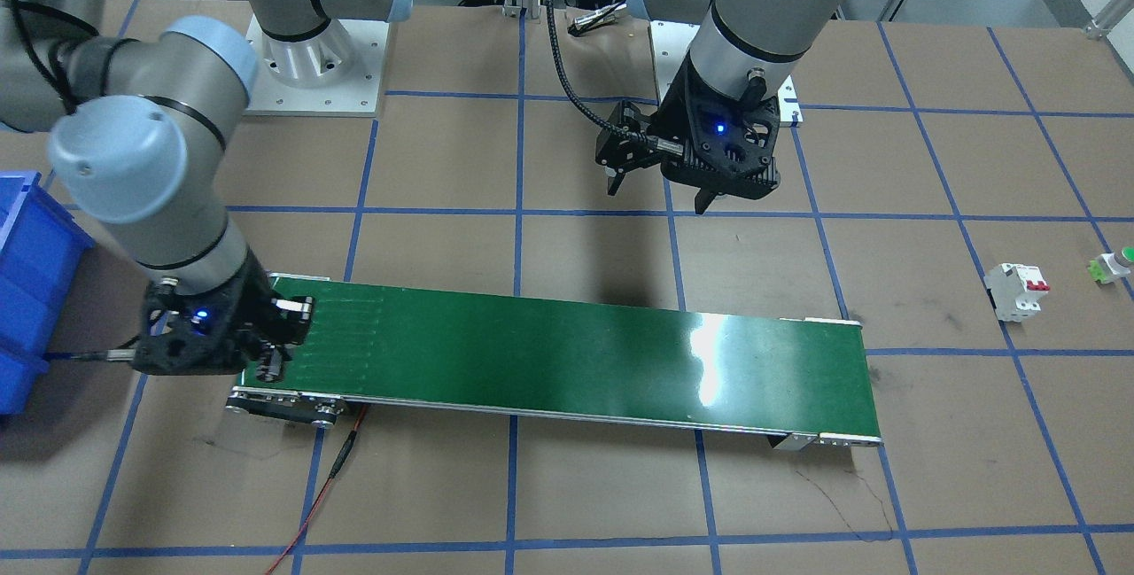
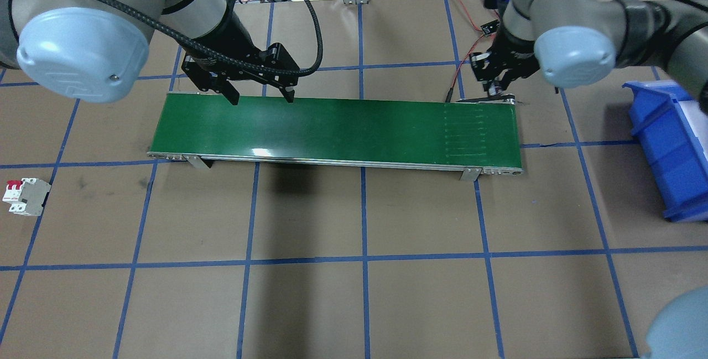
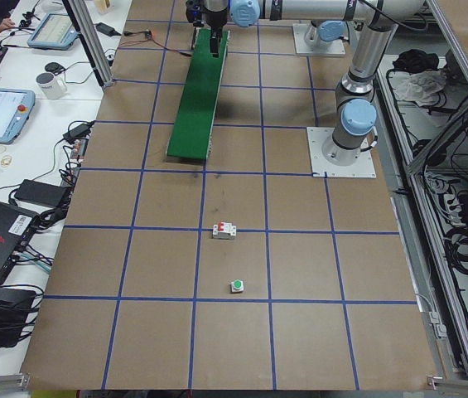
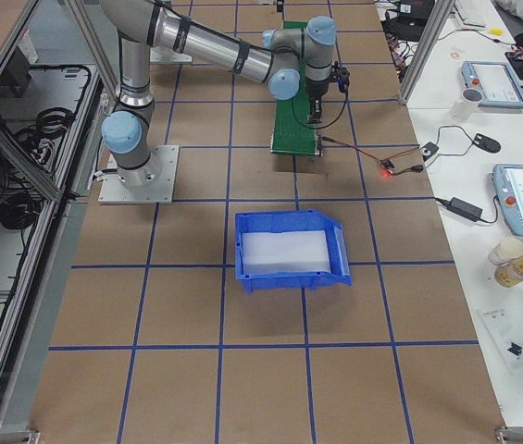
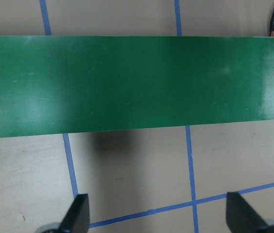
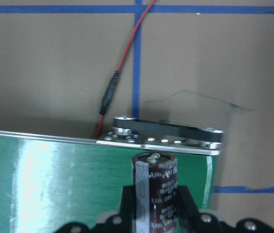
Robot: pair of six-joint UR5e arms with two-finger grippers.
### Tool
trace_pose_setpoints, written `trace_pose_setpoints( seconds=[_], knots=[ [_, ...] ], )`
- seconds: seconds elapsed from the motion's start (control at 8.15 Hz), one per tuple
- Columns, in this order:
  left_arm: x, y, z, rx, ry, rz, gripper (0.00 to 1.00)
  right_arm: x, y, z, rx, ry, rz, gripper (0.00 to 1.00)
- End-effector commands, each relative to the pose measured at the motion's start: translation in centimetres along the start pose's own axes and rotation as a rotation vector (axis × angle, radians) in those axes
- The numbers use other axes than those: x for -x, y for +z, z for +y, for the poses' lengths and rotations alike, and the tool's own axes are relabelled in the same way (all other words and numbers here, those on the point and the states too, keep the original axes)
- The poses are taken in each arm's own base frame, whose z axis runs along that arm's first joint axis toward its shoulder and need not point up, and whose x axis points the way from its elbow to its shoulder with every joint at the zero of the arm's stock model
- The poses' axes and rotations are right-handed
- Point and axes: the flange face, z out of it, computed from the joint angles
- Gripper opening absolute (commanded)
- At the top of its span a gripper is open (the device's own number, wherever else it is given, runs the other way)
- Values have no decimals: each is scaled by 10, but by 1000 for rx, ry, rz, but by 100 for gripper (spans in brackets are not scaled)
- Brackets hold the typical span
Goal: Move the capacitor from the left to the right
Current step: 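Lift the capacitor with the right gripper and carry it over the blue bin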
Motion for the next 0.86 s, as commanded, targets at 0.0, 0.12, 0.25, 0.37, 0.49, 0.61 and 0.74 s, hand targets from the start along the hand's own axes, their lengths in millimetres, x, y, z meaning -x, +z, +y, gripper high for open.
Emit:
trace_pose_setpoints(
  seconds=[0.0,0.12,0.25,0.37,0.49,0.61,0.74],
  knots=[
    [0,-1,0,-3,-1,-1,100,-140,-70,17,21,-101,83,0],
    [0,0,0,-1,0,0,100,-199,-73,26,61,-237,154,0],
    [0,-1,1,-1,2,0,100,-276,-71,45,86,-256,148,0],
    [0,0,0,0,1,-1,100,-334,-60,63,113,-281,128,0],
    [0,0,0,-1,2,0,100,-368,-37,65,117,-320,128,0],
    [0,-2,0,-4,2,-1,100,-399,1,64,132,-347,112,0],
    [0,-1,1,-1,2,-1,100,-416,35,64,143,-353,80,16]
  ],
)
